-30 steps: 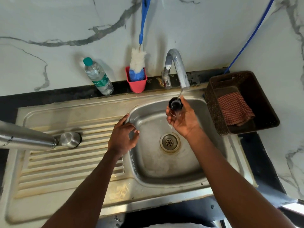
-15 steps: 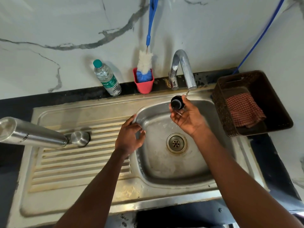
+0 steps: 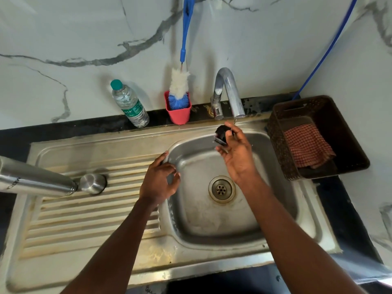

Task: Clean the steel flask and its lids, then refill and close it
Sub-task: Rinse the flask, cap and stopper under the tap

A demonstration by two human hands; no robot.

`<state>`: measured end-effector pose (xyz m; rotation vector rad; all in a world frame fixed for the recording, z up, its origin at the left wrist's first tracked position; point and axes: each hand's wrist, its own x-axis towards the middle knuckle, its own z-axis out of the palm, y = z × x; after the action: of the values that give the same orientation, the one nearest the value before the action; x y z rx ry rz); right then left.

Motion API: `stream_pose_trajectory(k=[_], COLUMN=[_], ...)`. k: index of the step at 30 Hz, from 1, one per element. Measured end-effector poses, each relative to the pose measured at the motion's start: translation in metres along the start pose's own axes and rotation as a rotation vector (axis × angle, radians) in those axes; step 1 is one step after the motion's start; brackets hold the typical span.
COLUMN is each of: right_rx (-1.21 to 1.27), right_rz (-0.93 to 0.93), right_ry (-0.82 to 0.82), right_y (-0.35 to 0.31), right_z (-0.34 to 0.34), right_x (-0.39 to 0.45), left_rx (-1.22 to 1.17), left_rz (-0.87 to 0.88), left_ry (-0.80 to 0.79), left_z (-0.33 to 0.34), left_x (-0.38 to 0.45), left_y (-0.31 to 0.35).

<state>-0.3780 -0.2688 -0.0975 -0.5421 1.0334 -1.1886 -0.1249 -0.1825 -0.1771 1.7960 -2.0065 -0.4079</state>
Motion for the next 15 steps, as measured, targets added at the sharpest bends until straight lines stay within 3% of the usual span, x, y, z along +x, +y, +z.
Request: stream_pose_trajectory(k=[4, 8, 10, 12, 13, 15], right_rx=[0.133, 0.193, -0.069, -0.53, -0.63, -0.55], right_rz=[0.32, 0.372, 0.159, -0.213, -0.322, -0.328], right_ry=[0.075, 0.054, -0.009, 0.007, 0.012, 0.015], right_y=[0.002, -0.009, -0.009, -0.006, -0.003, -0.005], right_z=[-0.008, 0.007, 0.005, -0.01, -0.015, -0.014], right_x=[0.002, 0.003, 0.0, 0.002, 0.004, 0.002], left_rx=[0.011, 0.028, -0.088, -0.372, -0.525, -0.714], left_rz=[0.014, -0.008, -0.084, -0.197, -0.25, -0.297], left_ry=[0.0, -0.022, 0.032, 0.142, 0.177, 0.195], left_z=[0.001, 0.003, 0.001, -0.005, -0.011, -0.02], left_x=[0.0, 0.001, 0.005, 0.016, 0.024, 0.045], left_y=[0.0, 0.001, 0.007, 0.022, 0.034, 0.057])
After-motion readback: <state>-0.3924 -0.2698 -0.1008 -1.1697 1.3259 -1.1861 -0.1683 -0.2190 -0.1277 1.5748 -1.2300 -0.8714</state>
